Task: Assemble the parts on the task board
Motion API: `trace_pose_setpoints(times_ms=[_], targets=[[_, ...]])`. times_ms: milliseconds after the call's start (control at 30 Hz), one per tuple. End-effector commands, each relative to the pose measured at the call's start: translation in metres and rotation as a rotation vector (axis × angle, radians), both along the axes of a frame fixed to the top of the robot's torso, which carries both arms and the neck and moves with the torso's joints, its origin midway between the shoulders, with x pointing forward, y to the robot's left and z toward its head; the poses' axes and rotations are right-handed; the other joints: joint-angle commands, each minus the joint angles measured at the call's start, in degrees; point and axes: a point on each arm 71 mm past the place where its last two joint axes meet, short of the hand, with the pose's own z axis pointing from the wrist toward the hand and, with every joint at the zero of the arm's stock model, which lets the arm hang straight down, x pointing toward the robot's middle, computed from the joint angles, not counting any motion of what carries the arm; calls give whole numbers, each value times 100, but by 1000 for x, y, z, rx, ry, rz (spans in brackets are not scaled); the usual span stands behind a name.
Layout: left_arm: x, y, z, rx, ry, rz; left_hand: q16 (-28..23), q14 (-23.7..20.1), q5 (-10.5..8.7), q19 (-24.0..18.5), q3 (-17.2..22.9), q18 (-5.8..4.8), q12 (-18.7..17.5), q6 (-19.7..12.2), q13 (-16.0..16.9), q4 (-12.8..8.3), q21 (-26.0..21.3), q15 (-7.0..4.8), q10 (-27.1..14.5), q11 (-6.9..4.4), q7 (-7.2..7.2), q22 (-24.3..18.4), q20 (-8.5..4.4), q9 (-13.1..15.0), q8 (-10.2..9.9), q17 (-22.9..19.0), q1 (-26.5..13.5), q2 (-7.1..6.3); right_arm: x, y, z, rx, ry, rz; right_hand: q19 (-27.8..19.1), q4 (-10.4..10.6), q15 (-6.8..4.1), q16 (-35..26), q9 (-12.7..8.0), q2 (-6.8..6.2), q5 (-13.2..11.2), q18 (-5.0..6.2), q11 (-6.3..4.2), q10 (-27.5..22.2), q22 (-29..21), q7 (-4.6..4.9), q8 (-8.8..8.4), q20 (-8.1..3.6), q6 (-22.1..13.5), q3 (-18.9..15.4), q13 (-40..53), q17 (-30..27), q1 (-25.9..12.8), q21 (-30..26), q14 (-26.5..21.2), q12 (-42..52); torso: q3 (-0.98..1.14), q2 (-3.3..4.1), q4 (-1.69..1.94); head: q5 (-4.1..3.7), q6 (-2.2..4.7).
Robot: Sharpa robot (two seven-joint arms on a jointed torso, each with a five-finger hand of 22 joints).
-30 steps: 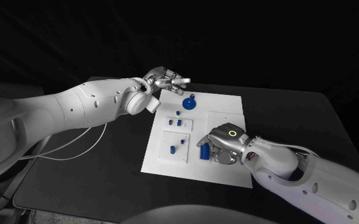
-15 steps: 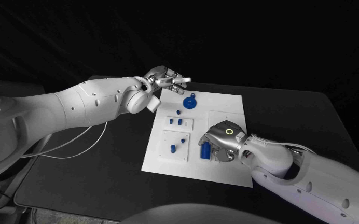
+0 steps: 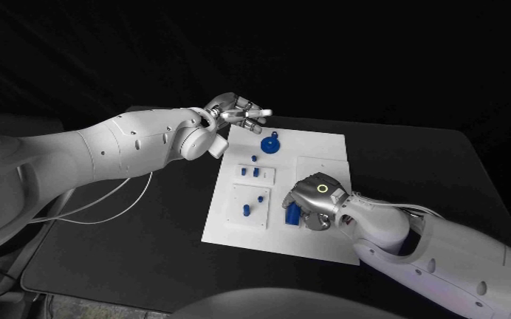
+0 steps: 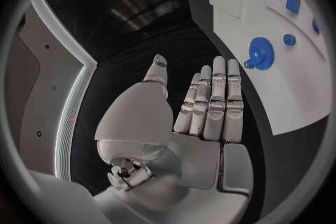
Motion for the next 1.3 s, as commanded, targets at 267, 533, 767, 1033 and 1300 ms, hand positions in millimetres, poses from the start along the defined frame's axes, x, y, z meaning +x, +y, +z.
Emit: trace_pose_setpoints(times_ms=[267, 533, 767, 1033, 1300], targets=[[-1, -2, 0, -2, 8, -18, -32, -28, -32, -18, -23, -81, -13, -67, 7, 0, 32, -12, -33, 0, 6, -18, 36, 8, -2, -16, 5, 43, -2, 1, 1, 44, -27, 24, 2, 4, 22, 55, 120, 55, -122, 37, 51, -106, 522, 171, 9, 0, 634, 174, -253, 51, -108, 111, 32, 15, 6, 3, -5, 8, -17], [-1, -1, 0, 0, 10, -17, -32, -29, -32, -18, -22, -81, -14, -69, 7, 11, 34, -11, -37, 2, 7, -23, 36, 8, -2, -21, 2, 41, -3, 0, 6, 113, -40, 39, -4, 4, 16, 52, 142, 64, -162, 54, 62, -151, 521, 223, 15, -9, 858, 195, -381, 78, -104, 121, 34, 28, 9, 3, -8, 13, -20], [-1, 0, -1, 1, 12, -16, -31, -25, -32, -18, -23, -81, -13, -73, 7, 22, 35, -12, -38, 1, 8, -26, 36, 8, -2, -22, -3, 36, -4, -2, 10, 164, -47, 46, -13, 11, 19, 32, 99, 100, -168, 44, 73, -186, 520, 245, 13, -19, 959, 217, -456, 92, -130, 117, 32, 14, 3, -2, -5, 9, -15], [-1, 1, -1, 4, 16, -13, -32, -27, -33, -17, -20, -81, -13, -79, 7, 44, 37, -11, -42, 3, 11, -32, 36, 8, -1, -28, -12, 36, -4, -6, 13, 165, -31, 49, -32, 16, 25, 2, 67, 95, -168, 50, 95, -209, 517, 252, 12, -15, 1055, 219, -474, 108, -130, 106, 21, 58, 4, -1, -2, 25, -16], [0, 1, -1, 5, 19, -13, -32, -27, -33, -17, -20, -81, -13, -79, 7, 44, 37, -11, -42, 3, 11, -32, 36, 8, -1, -28, -12, 36, -5, -7, 9, 104, 30, 73, -69, 10, 44, -3, 38, 126, -168, 55, 103, -258, 514, 246, 11, 9, 1012, 142, -480, 142, -104, 96, 12, 104, 1, 0, -9, 24, -15]])
